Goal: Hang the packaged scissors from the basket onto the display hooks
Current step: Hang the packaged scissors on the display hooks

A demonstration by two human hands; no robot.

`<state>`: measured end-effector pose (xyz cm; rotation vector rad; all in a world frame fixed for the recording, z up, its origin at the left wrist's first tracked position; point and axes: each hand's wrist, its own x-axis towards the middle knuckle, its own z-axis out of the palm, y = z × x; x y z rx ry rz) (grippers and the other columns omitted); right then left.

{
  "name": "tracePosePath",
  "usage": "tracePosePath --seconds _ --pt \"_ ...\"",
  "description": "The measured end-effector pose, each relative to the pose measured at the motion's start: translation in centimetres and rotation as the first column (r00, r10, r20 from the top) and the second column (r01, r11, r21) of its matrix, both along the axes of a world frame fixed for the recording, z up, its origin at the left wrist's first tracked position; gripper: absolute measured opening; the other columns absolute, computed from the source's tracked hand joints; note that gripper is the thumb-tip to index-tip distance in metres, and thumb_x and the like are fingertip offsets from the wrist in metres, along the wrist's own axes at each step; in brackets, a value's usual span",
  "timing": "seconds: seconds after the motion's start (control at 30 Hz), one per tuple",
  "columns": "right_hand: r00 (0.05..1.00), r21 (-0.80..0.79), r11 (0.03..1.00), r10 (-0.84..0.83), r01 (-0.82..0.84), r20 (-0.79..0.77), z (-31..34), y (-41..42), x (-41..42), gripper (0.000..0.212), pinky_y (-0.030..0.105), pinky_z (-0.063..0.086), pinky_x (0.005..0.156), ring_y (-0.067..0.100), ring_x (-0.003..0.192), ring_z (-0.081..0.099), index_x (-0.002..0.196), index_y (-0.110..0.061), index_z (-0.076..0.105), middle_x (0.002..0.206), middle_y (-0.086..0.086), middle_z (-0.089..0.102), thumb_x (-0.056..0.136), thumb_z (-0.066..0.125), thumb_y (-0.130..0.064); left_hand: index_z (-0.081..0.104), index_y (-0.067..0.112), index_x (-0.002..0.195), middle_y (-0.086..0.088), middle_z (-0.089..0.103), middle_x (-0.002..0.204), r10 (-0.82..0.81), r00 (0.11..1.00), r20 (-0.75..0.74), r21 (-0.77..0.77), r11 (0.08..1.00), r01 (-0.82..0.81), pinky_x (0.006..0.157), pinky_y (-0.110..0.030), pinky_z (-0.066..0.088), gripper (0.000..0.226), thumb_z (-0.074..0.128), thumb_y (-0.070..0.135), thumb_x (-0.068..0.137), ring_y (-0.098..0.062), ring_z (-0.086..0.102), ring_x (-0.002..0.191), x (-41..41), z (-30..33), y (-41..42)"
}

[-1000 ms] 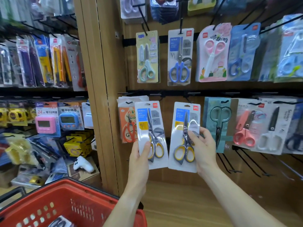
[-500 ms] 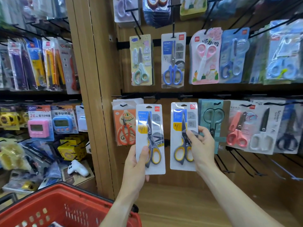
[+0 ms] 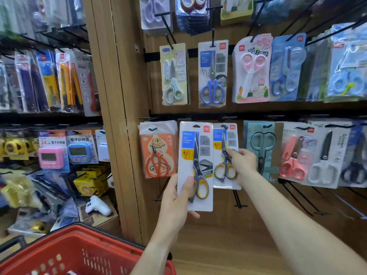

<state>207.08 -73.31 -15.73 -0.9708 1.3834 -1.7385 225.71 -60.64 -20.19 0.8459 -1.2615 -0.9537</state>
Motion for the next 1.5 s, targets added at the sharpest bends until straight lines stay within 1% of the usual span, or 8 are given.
tracePosePath --seconds 0.2,0.3,0.4,0.5,0.67,0.9,1.27,1.5 --pt "0.981 0.157 0.980 -0.093 0.120 -0.171 -1.1 0.3 -0.5 0.041 0.034 0.047 0.081 0.028 0.101 0.065 0.110 -0.008 0.074 0.103 0.008 0.073 0.089 0.078 -0.043 0.065 0.030 0.123 -0.003 0.077 0.108 -0.043 0.999 -0.001 0.023 0.999 0.043 0.049 -0.034 0.060 0.020 0.058 0.035 0.105 -0.026 0.078 0.089 0.0 0.2 0.2" --pt "0.906 -0.034 0.954 -0.295 0.298 -0.303 -1.1 4.4 0.9 0.039 0.037 0.051 0.091 0.023 0.111 0.067 0.122 -0.016 0.067 0.116 0.000 0.073 0.094 0.073 -0.042 0.064 0.028 0.125 -0.004 0.077 0.109 -0.060 0.998 0.009 0.027 0.998 0.060 0.051 -0.034 0.061 0.022 0.058 0.035 0.105 -0.026 0.078 0.091 -0.1 -0.2 0.0" --pt "0.985 -0.346 0.935 -0.120 0.072 -0.121 -1.2 8.4 4.1 0.024 0.031 0.054 0.082 0.011 0.095 0.071 0.110 -0.023 0.057 0.102 -0.004 0.072 0.099 0.067 -0.042 0.064 0.022 0.123 -0.008 0.077 0.105 -0.086 0.996 0.024 0.044 0.995 0.085 0.052 -0.036 0.061 0.024 0.058 0.036 0.104 -0.028 0.078 0.086 -0.7 -0.8 -0.3" --pt "0.995 -0.394 0.913 0.085 -0.102 -0.061 -1.9 9.2 5.7 0.025 0.038 0.061 0.078 0.013 0.098 0.075 0.108 -0.026 0.050 0.108 0.000 0.074 0.098 0.071 -0.033 0.065 0.020 0.122 -0.016 0.074 0.101 -0.120 0.992 0.037 0.063 0.991 0.118 0.053 -0.038 0.063 0.024 0.058 0.036 0.105 -0.032 0.078 0.084 -1.4 -1.4 -0.6" --pt "0.998 -0.389 0.920 0.042 -0.053 -0.035 -2.2 8.3 4.3 0.031 0.030 0.063 0.079 0.008 0.110 0.071 0.115 -0.024 0.054 0.122 -0.002 0.071 0.097 0.068 -0.003 0.065 0.013 0.120 -0.012 0.073 0.093 -0.164 0.985 0.045 0.094 0.983 0.159 0.057 -0.039 0.062 0.026 0.060 0.034 0.105 -0.027 0.077 0.081 -2.6 -2.0 -1.2" --pt "0.991 -0.415 0.905 0.039 -0.091 -0.132 -0.7 7.3 1.8 0.045 0.032 0.062 0.084 0.009 0.110 0.071 0.115 -0.044 0.055 0.129 -0.002 0.067 0.098 0.065 -0.004 0.046 0.044 0.138 0.005 0.072 0.111 -0.028 0.977 0.210 0.013 1.000 0.025 0.088 -0.043 0.063 0.048 0.072 0.045 0.097 -0.015 0.075 0.099 -3.8 -2.6 -2.5" --pt "0.970 -0.361 0.932 -0.064 -0.026 -0.234 -0.2 5.1 1.1 0.046 0.047 0.053 0.106 0.010 0.129 0.057 0.131 -0.042 0.055 0.138 -0.014 0.060 0.098 0.066 -0.011 0.044 0.049 0.149 0.009 0.076 0.107 -0.033 0.964 0.264 -0.035 0.998 0.044 0.094 -0.045 0.060 0.049 0.060 0.031 0.107 -0.018 0.076 0.095 -4.1 -2.3 -3.0" --pt "0.944 -0.262 0.965 -0.083 -0.004 -0.319 0.5 2.0 0.6 0.047 0.002 0.046 0.066 0.002 0.104 0.057 0.139 -0.030 0.055 0.132 -0.015 0.056 0.100 0.062 -0.004 0.036 0.048 0.156 0.018 0.055 0.144 0.009 0.922 0.386 0.035 0.999 -0.025 0.088 -0.011 0.045 0.053 0.055 0.040 0.107 0.006 0.061 0.116 -2.8 -2.9 -3.0"
